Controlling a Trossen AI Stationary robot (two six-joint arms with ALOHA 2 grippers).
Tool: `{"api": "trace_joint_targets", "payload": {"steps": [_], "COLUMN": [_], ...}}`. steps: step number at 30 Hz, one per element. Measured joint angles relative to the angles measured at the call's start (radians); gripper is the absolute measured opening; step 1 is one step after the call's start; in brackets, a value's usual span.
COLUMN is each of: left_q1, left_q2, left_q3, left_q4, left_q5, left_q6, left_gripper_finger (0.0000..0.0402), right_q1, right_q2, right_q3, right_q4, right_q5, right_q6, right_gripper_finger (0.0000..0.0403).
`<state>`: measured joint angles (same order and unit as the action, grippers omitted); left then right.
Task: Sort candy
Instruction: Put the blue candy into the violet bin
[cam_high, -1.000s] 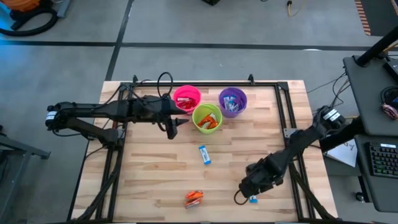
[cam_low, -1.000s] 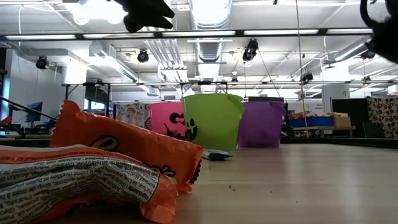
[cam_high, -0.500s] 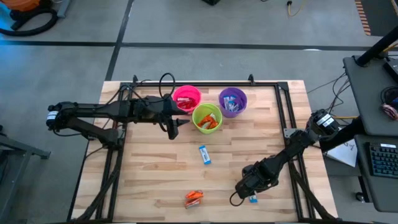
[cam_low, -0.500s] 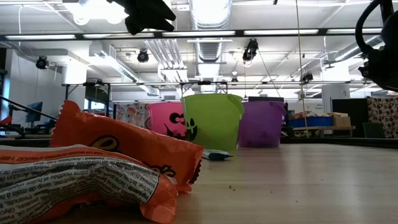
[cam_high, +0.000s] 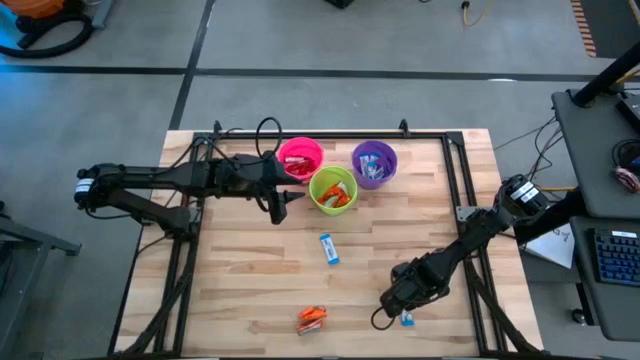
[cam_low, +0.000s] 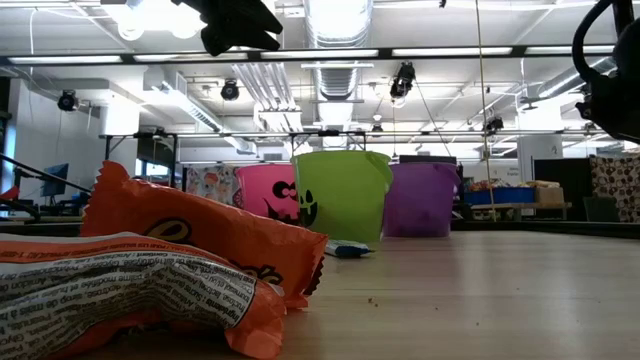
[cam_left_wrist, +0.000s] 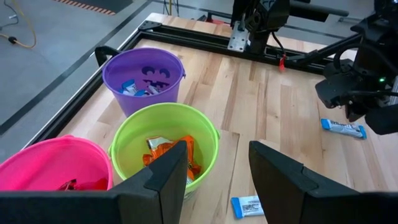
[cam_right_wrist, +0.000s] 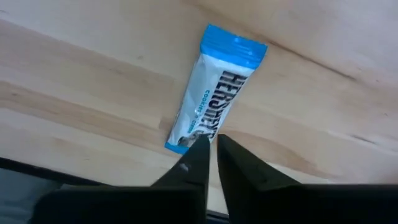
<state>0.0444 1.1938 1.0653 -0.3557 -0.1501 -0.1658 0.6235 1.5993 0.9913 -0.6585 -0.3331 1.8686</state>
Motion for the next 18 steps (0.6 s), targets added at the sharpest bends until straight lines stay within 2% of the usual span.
{"api": "trace_joint_targets", "payload": {"steps": [2, 5, 14, 18], "left_q1": [0.0, 0.0, 0.0, 0.0], "left_q2": [0.0, 0.0, 0.0, 0.0], "left_q3": [0.0, 0.0, 0.0, 0.0], "left_q4": [0.001, 0.001, 0.004, 0.004], "left_q5": [0.0, 0.0, -0.003, -0.043], "left_q6": [0.0, 0.0, 0.0, 0.001], "left_gripper_finger": [0.0155, 0.0155, 0.0155, 0.0155], "right_q1": [0.0, 0.0, -0.002, -0.002], "right_q2": [0.0, 0.0, 0.012, 0.05], "right_q3": [0.0, 0.0, 0.0, 0.0], "right_q4": [0.01, 0.018, 0.02, 0.021], "right_q5": [-0.014, -0.015, 0.004, 0.056], "right_q6": [0.003, 0.003, 0.046, 0.042], "right_gripper_finger": [0.002, 0.0047, 0.02, 0.0244]}}
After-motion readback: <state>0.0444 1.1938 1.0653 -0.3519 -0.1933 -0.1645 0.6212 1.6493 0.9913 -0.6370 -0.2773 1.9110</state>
